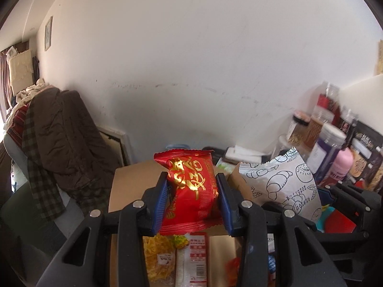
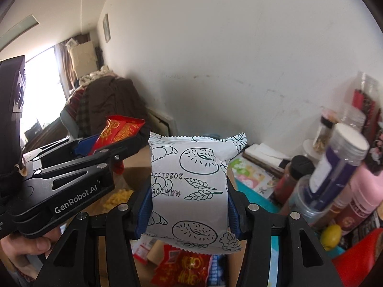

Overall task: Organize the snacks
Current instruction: 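Carry the red packet and croissant-print bag with both grippers over the box, then open both grippers to drop the red packet and croissant bag into the box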

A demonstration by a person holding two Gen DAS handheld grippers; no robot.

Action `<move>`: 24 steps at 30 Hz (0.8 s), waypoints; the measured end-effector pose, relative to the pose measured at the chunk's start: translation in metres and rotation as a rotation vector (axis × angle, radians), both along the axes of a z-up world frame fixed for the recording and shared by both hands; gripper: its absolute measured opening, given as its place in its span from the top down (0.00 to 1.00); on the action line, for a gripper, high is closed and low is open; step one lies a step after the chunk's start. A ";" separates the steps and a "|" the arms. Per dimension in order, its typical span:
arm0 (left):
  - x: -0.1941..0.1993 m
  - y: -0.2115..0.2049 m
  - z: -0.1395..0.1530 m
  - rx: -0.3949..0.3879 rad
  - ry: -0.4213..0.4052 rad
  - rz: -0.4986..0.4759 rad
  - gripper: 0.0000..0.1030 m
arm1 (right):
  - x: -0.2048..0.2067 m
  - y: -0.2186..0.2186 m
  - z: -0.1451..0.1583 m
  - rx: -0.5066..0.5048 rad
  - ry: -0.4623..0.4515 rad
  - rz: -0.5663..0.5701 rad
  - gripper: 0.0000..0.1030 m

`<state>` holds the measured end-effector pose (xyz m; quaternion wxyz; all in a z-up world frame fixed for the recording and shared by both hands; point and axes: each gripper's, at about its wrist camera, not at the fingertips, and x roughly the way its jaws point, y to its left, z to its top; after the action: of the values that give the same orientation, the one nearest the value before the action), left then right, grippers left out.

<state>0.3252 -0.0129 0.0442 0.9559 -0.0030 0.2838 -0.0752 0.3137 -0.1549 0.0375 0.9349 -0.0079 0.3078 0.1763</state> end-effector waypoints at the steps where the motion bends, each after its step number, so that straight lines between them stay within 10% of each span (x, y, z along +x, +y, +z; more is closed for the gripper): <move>1: 0.003 0.000 -0.004 0.003 0.009 -0.002 0.62 | 0.003 0.001 -0.004 -0.001 0.010 0.001 0.49; 24: 0.029 0.010 -0.066 0.118 0.282 0.084 0.62 | 0.036 0.018 -0.060 -0.146 0.204 -0.029 0.48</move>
<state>0.3546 -0.0028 -0.0217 0.9073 0.0309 0.4190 -0.0174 0.3493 -0.1372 -0.0226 0.8981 -0.0536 0.4136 0.1395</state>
